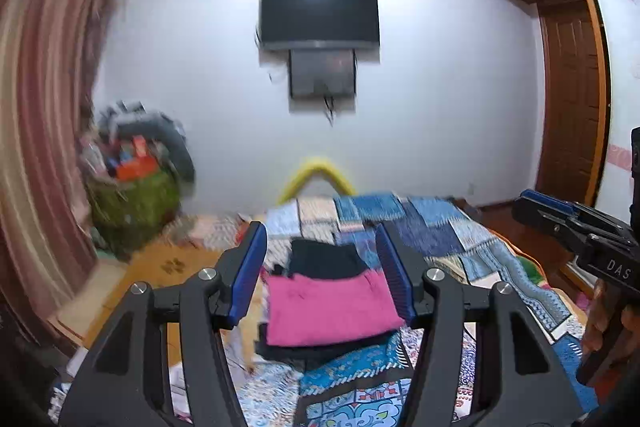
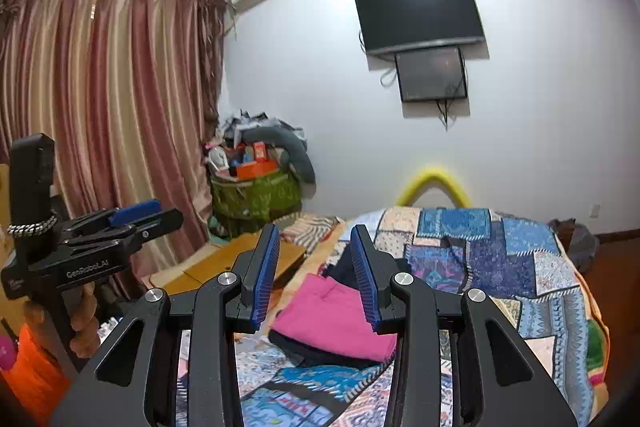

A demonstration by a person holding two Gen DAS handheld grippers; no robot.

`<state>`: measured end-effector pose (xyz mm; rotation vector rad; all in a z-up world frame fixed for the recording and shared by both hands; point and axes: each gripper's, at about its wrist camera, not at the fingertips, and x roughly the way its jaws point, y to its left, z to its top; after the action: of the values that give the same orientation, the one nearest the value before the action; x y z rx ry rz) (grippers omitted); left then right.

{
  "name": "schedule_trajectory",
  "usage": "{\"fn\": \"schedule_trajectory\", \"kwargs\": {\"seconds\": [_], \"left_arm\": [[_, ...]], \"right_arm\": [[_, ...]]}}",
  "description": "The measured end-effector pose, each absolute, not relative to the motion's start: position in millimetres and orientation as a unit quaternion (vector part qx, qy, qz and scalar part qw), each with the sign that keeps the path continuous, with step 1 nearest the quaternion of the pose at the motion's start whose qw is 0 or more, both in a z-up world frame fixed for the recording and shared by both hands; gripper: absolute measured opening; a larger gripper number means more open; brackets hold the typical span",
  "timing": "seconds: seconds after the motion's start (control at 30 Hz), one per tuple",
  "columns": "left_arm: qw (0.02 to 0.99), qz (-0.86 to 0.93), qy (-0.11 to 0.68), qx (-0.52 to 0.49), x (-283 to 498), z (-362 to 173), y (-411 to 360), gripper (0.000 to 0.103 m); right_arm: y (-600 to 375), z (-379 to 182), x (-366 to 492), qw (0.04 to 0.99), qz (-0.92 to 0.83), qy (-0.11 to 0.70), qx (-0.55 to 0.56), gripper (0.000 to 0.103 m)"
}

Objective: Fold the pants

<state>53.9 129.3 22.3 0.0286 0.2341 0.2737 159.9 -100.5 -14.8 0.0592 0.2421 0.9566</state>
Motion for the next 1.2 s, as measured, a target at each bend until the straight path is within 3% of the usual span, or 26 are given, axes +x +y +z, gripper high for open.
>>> {"fn": "schedule_trajectory", "kwargs": {"seconds": [0.1,0.17,0.33,0.5,1.2], "left_arm": [[0.985,0.142,0.098,0.013,30,24,115,0.066],[0.986,0.14,0.094,0.004,20,24,112,0.075],[0.987,0.134,0.09,-0.015,3,18,110,0.09],[0.987,0.134,0.087,-0.022,-7,15,108,0.101],[0.985,0.137,0.105,-0.03,-2,1,108,0.103]], "right_arm": [[-106,-16,144,0.882,0.457,0.107,0.034,0.034],[-110,-17,135,0.884,0.454,0.105,0.038,0.042],[-114,-21,122,0.898,0.428,0.093,0.031,0.08],[-116,-18,115,0.912,0.402,0.08,0.025,0.101],[-123,-29,107,0.919,0.385,0.086,0.017,0.103]]}}
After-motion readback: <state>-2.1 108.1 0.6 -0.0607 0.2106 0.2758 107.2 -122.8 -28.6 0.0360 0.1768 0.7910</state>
